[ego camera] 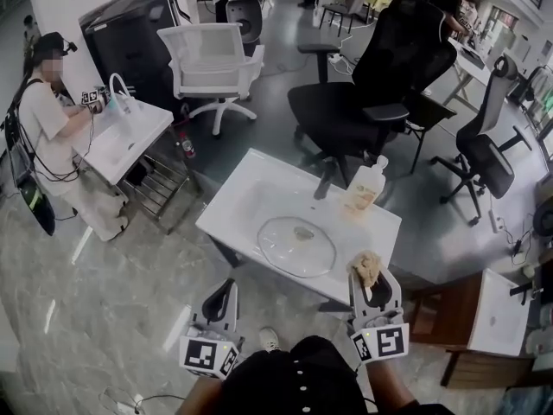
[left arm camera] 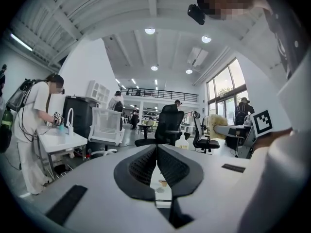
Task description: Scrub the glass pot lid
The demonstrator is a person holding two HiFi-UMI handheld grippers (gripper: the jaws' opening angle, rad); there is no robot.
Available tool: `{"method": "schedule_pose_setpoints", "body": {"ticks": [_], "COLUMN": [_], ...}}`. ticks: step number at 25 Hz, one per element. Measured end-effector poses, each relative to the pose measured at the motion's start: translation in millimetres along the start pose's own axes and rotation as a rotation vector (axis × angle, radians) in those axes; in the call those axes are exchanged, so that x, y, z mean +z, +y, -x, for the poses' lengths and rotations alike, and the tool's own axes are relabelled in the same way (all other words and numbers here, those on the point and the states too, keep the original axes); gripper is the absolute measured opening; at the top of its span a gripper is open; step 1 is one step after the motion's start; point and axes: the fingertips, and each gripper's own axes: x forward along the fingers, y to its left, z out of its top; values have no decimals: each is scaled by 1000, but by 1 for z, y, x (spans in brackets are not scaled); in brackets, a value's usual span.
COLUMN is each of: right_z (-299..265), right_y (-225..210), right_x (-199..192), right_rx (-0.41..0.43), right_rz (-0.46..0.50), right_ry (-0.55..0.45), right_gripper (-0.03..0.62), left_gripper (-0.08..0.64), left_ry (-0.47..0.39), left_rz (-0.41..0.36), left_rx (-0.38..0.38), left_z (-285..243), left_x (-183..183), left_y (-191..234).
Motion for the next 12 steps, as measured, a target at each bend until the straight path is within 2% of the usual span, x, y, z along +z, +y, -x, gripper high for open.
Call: {"method": "schedule_pose_setpoints", "body": {"ticks": [12], "right_z": [-31], "right_y": [-21], "right_x": [-17], "right_rx": [-52], "right_rz": [-5], "right_ry": [55], "right_gripper": [150], "left_gripper": [28], "left_ry": [57], "left_rz": [26], "left_rx": [-50], "left_z": [-49], "left_x": [-10], "left_y": [12]}}
